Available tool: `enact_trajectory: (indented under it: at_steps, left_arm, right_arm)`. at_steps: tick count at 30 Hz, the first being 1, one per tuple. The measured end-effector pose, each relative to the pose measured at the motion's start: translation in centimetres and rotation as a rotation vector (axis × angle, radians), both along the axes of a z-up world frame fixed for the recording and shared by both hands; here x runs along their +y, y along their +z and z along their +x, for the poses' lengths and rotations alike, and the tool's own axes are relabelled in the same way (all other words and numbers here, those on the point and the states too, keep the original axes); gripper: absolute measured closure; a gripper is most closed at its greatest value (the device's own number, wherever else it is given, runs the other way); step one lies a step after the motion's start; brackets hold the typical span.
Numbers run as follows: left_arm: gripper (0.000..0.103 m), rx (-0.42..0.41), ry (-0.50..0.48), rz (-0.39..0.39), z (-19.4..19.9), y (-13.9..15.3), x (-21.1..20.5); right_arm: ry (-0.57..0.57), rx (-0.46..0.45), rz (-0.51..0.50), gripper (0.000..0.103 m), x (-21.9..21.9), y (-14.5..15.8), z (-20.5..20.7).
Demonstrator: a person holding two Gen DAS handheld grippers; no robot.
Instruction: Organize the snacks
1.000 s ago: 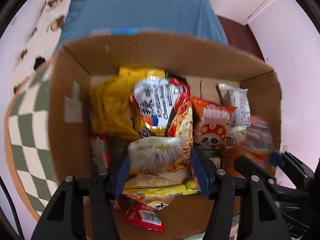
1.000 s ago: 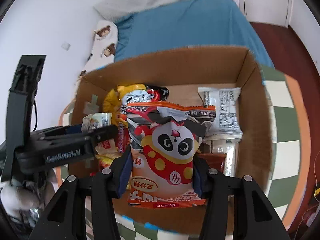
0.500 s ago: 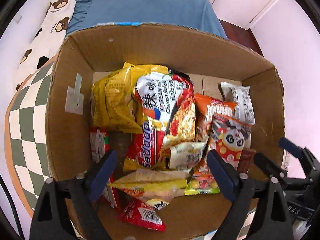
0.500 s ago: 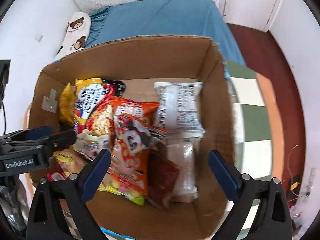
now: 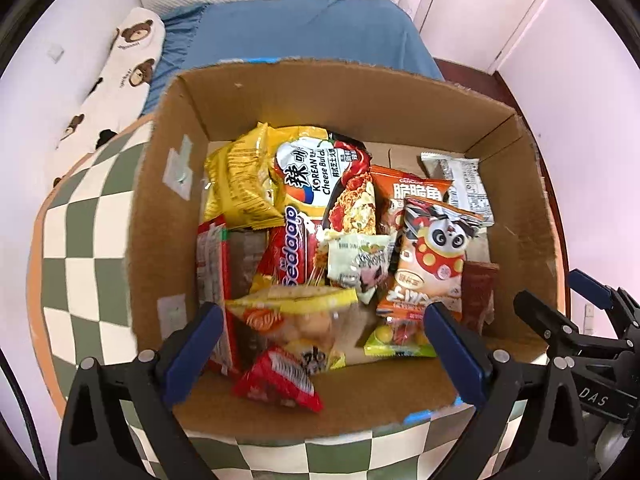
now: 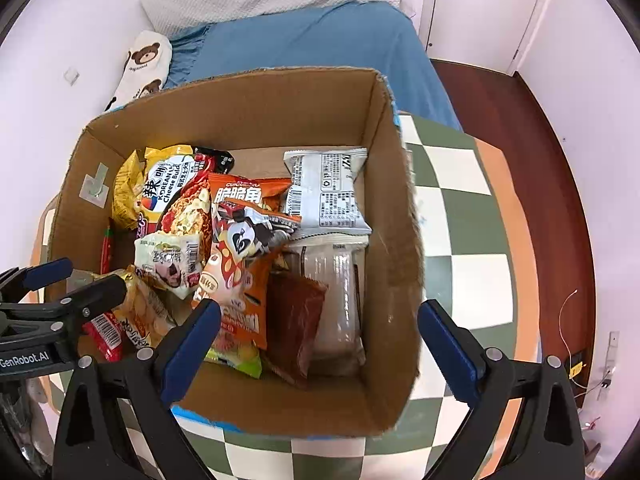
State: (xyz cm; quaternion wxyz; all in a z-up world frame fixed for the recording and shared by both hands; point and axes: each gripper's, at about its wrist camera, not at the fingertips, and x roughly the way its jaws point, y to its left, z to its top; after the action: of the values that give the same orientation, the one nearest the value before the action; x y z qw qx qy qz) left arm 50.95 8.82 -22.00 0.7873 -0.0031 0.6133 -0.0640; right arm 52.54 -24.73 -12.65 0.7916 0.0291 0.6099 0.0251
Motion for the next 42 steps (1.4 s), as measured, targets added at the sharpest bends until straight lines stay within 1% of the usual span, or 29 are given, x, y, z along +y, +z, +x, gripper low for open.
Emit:
enact_trajectory:
  at_steps: [4, 10, 13, 16, 20, 23, 25, 30, 32, 37, 42]
  left_arm:
    - [0.000, -0.049, 0.026, -0.018, -2.4, 2.0, 0.5]
    - [0.000, -0.173, 0.025, -0.006, -7.6, 6.3, 0.6]
    - [0.000, -0.232, 0.019, 0.000, -10.5, 8.4, 0.5]
    - [0.000, -0.279, 0.017, 0.033, -13.6, 10.3, 0.3]
    - [0.000, -0.332, 0.012, 0.031, -17.5, 12.5, 0.1]
    - [0.000, -0.380, 0.008, 0.037, -20.0, 14.2, -0.1]
    - [0.000, -0.408, 0.009, 0.027, -21.7, 15.4, -0.1]
    - [0.000, -0.462, 0.016, 0.009, -24.7, 18.0, 0.0]
    - [0.000, -0.488, 0.022, 0.006, -25.8, 19.0, 0.1]
    - [0.000, -0.536, 0.029, 0.006, -28.2, 21.0, 0.2]
    - [0.000, -0.558, 0.033, -0.006, -29.7, 22.1, 0.5]
  right_arm:
    - [-0.002, -0.045, 0.007, 0.002, -0.5, 2.2, -2.3]
    - [0.002, -0.134, 0.018, 0.002, -1.0, 6.4, -7.0]
    - [0.006, -0.187, 0.017, 0.002, -1.1, 8.7, -9.8]
    - [0.007, -0.247, 0.002, 0.002, -1.1, 11.4, -13.1]
    - [0.012, -0.304, 0.007, 0.002, -1.1, 14.4, -17.1]
    - [0.021, -0.358, -0.009, 0.002, -1.0, 16.9, -20.2]
    - [0.023, -0.391, -0.015, 0.002, -1.0, 18.5, -22.0]
    - [0.013, -0.477, -0.034, 0.001, -1.4, 22.3, -26.2]
    - [0.008, -0.498, -0.038, 0.001, -1.6, 23.3, -27.4]
    - [0.005, -0.527, -0.028, 0.001, -2.0, 25.5, -30.3]
    - [0.004, -0.543, -0.022, 0.001, -2.2, 26.8, -32.0]
